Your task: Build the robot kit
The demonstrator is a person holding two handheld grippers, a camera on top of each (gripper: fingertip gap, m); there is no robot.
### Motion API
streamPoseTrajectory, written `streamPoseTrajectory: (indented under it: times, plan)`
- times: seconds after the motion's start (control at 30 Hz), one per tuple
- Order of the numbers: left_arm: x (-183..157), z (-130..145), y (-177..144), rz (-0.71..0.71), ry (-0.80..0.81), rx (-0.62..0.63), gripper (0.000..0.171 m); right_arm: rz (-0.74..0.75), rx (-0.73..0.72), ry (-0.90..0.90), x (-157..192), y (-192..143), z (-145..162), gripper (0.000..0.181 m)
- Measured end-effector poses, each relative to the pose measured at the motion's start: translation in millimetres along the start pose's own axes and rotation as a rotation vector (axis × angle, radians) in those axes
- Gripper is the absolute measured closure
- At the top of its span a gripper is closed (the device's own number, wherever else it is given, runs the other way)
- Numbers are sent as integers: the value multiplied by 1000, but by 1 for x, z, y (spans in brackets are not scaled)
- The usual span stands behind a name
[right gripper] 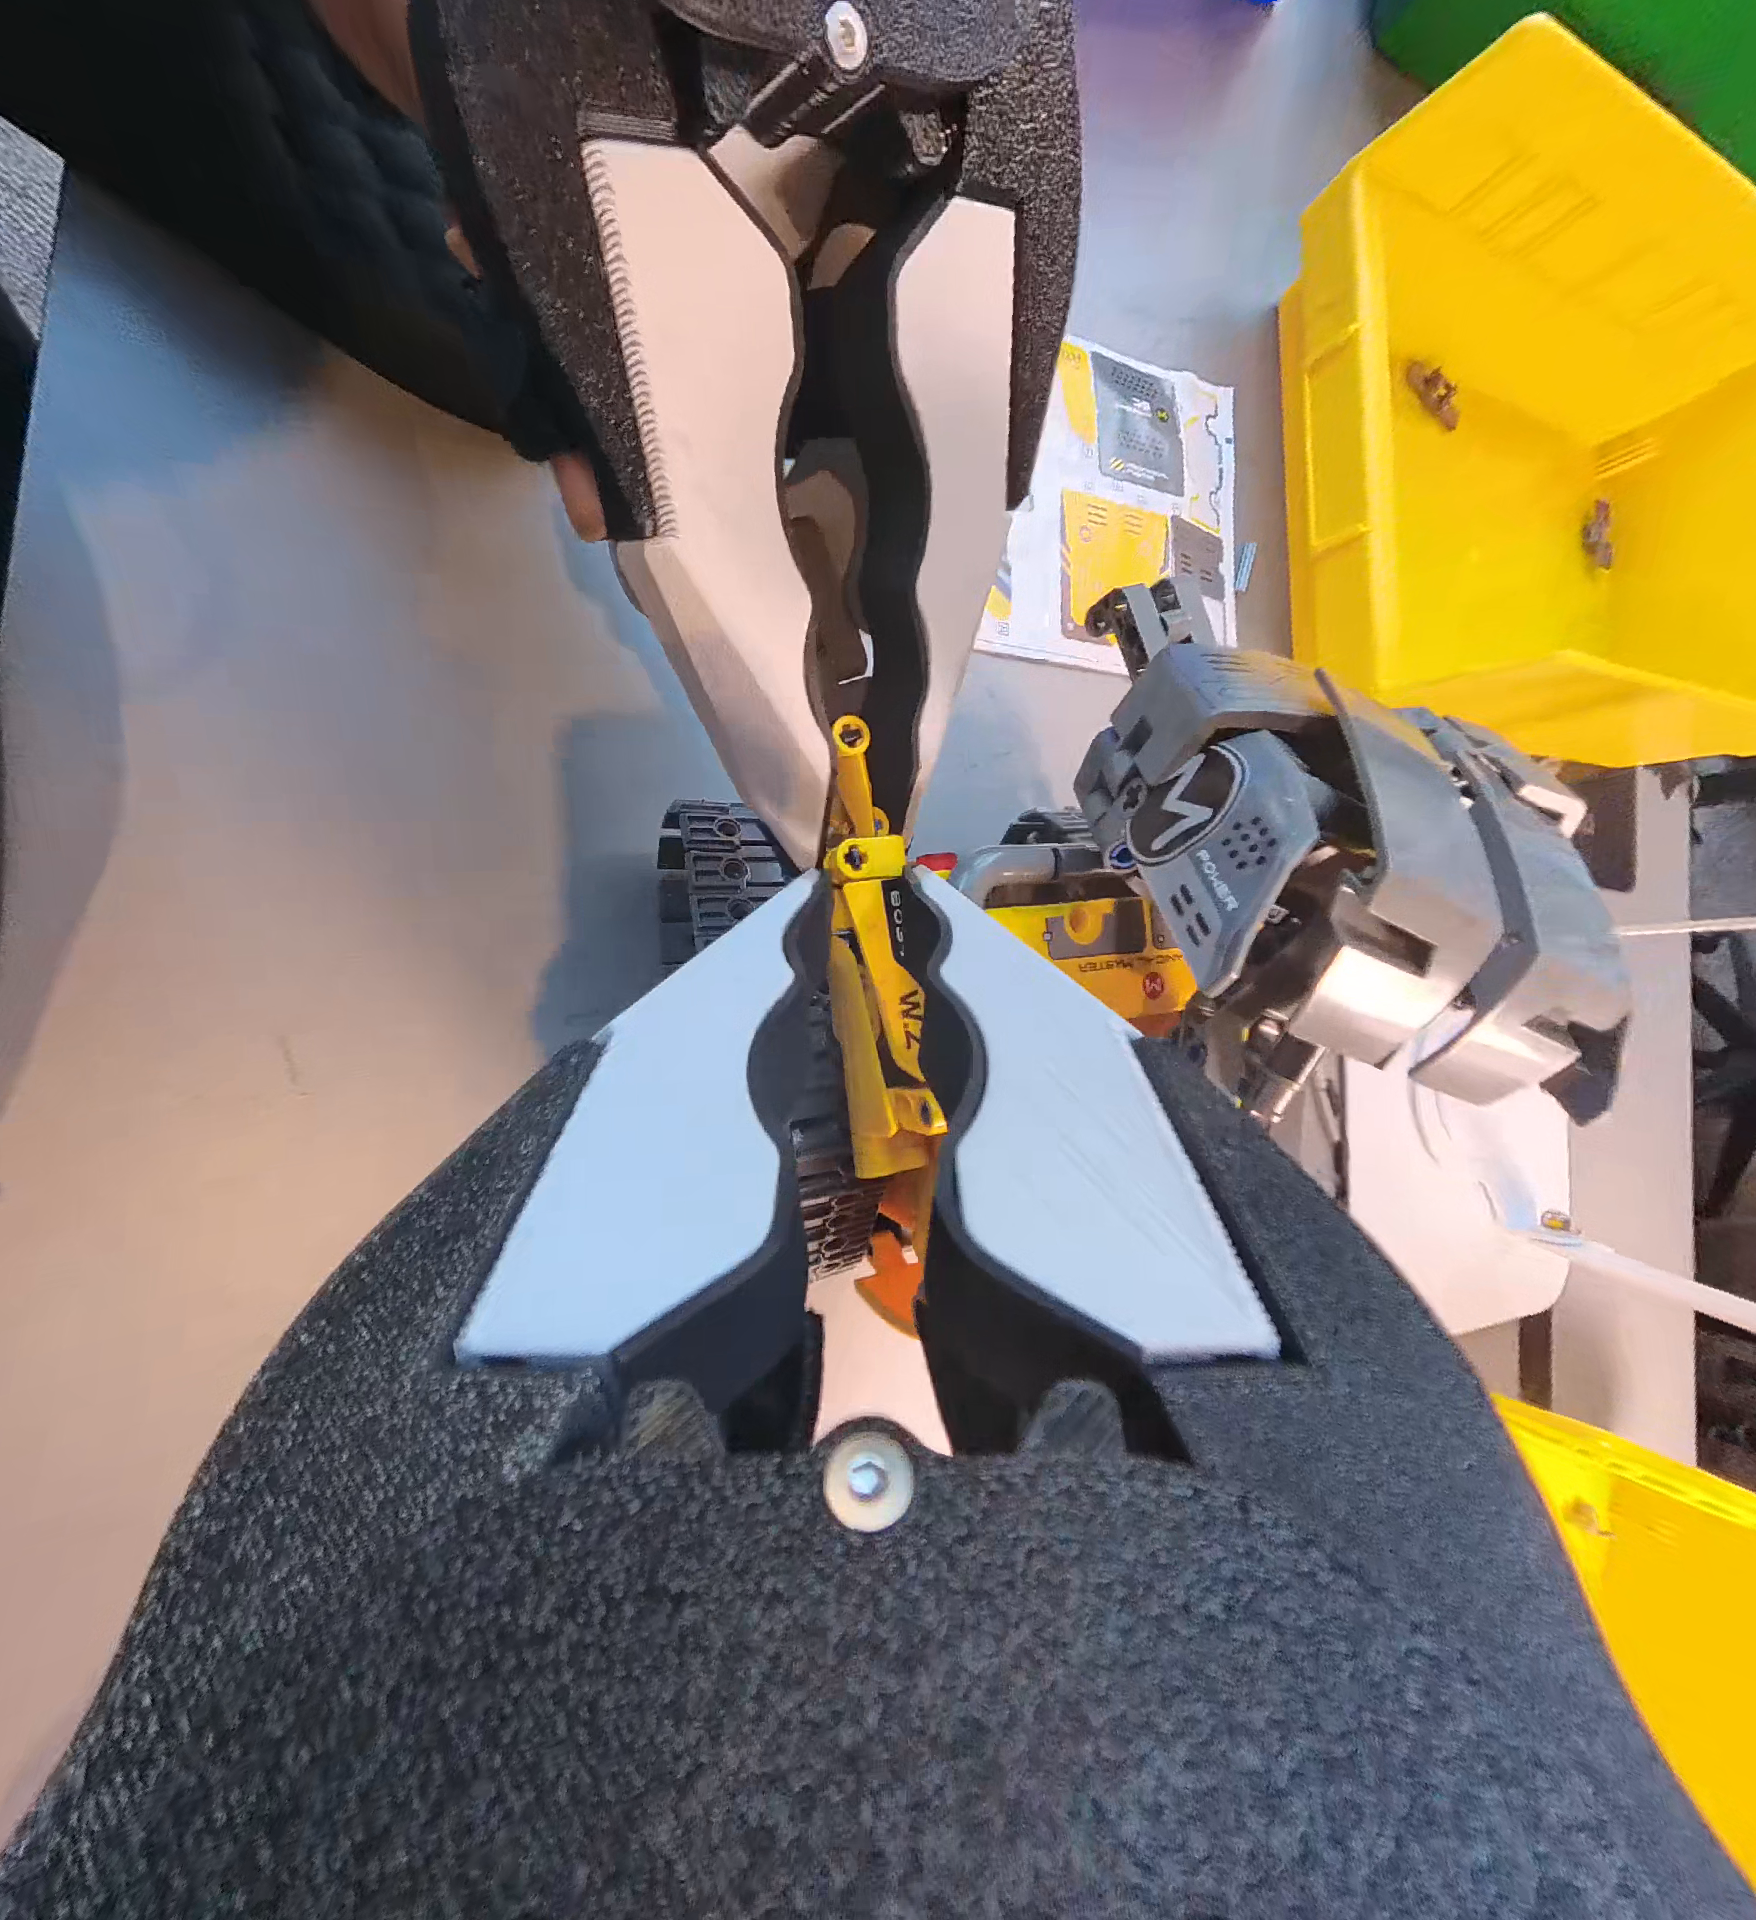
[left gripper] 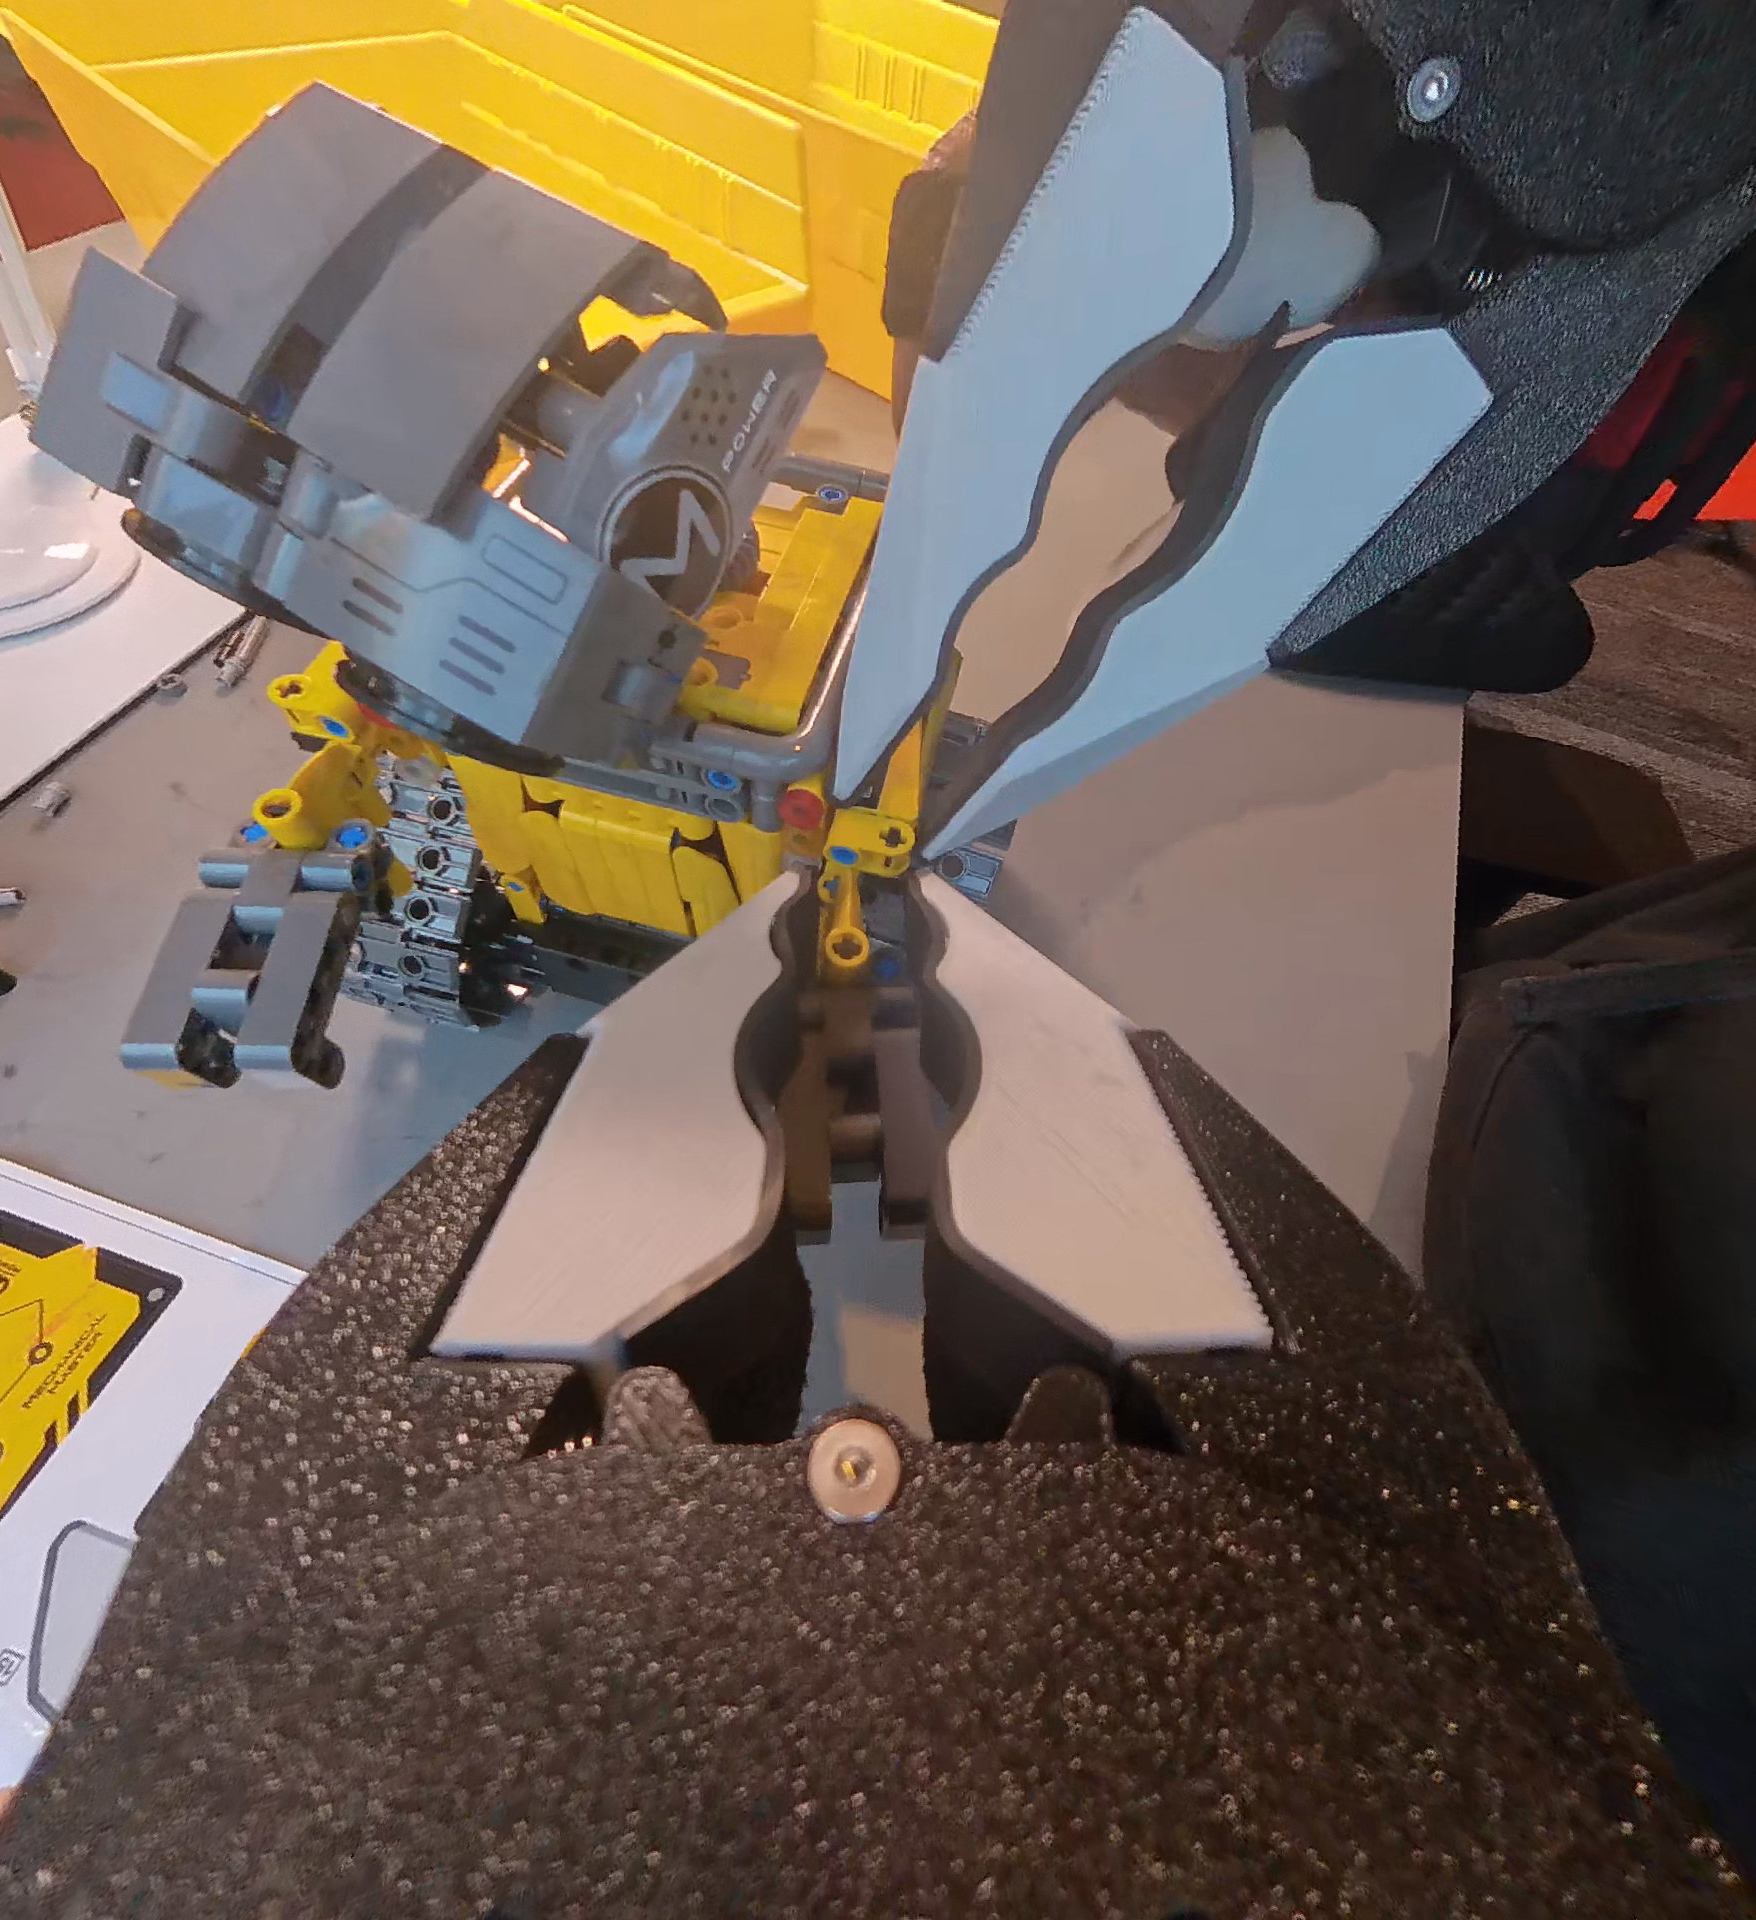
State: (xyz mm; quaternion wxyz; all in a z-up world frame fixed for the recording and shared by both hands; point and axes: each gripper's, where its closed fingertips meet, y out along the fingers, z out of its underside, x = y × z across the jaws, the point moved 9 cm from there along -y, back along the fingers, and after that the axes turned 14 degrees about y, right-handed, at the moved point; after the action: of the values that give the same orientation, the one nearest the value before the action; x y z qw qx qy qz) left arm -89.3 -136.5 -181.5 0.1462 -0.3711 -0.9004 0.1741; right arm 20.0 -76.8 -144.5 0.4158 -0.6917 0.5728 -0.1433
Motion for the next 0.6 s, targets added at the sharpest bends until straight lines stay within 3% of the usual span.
streamPoseTrajectory:
  times: [0.17,0.43,0.6]
  plan:
    - [3,1,-1,20,-31,-22,157,-16,-55,33,-3,-2,3,171]
    - [7,2,1,59,-73,-34,157,143,-131,-130,4,-10,17,172]
    - [6,2,1,58,-76,-40,156,97,-140,-42,-1,-15,24,178]
